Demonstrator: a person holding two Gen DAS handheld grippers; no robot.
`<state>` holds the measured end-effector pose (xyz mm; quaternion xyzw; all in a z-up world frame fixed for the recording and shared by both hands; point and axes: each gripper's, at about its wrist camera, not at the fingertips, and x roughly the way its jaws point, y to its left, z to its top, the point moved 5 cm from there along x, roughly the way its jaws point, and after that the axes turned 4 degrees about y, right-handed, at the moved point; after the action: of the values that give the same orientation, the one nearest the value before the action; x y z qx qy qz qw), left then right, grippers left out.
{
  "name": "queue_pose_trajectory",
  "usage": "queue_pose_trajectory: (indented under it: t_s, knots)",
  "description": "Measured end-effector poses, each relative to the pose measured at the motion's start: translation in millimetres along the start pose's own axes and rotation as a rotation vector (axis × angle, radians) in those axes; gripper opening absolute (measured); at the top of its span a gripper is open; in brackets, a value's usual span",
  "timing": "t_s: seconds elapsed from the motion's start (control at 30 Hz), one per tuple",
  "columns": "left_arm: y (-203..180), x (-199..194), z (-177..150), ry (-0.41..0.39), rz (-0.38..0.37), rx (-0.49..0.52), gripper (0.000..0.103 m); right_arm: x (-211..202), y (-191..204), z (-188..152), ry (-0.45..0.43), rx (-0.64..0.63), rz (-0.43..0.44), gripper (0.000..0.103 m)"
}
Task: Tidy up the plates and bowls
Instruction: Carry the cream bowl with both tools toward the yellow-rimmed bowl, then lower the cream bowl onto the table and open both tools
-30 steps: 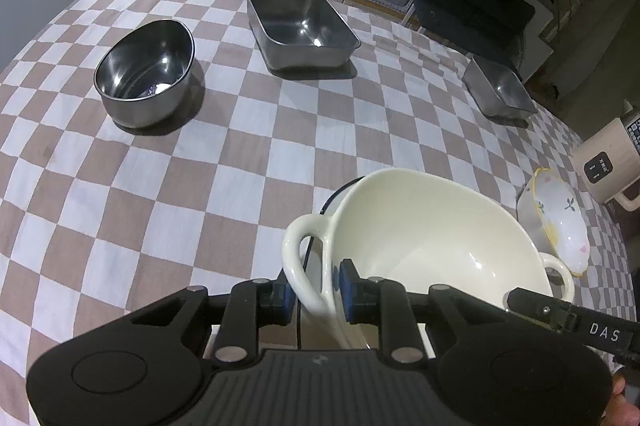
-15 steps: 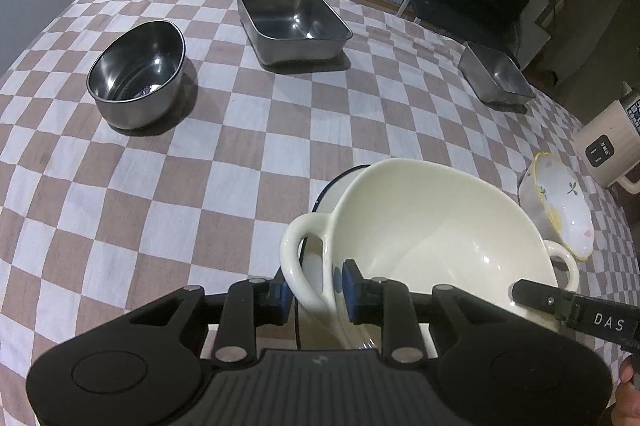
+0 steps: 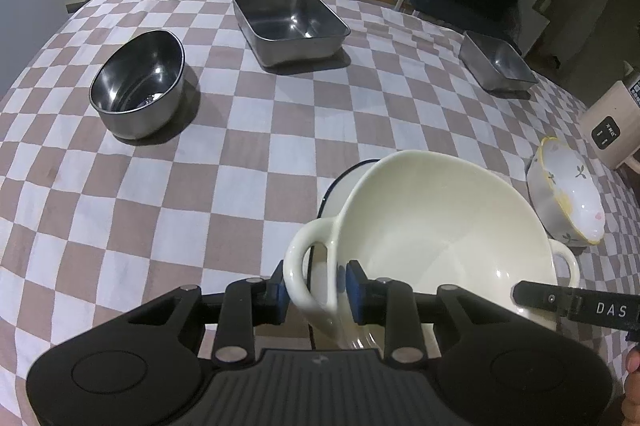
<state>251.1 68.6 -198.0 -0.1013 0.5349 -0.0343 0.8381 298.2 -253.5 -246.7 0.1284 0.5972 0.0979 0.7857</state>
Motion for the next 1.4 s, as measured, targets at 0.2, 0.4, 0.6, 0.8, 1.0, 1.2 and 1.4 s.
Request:
queue_pose_trajectory:
  t_s: [0.2,0.4,0.6,0.8,1.0,1.2,1.4]
  knots:
    - [0,0,0,-0.004,0.007,0.021,0.033,1,3,-1,-0.002,-0.021,-0.016,0.033]
    - [-1,-1,-1,-0.001,0.008,0.035,0.033,2,4,0,-0.014,-0.042,-0.050,0.039]
    - [-1,-1,-1,0.004,0.018,0.052,0.036,3,-3,1,0.001,-0.024,-0.058,0.052]
    - [0,-1,-4,0.005,0.031,0.076,0.052,2,0,-1,-0.018,-0.087,-0.073,0.056]
    - [-1,-3,-6,0.014,0.013,0.086,0.080,-3,-5,-1,-0.031,-0.083,-0.056,0.061]
    - [-3,-10,-10,0.015,0.010,0.085,0.091,-17,-2,-4,-0.068,-0.127,-0.035,0.079]
    - [-1,-17,-15,0.018,0.018,0.069,0.100,-32,5,-7,-0.118,-0.183,-0.025,0.100]
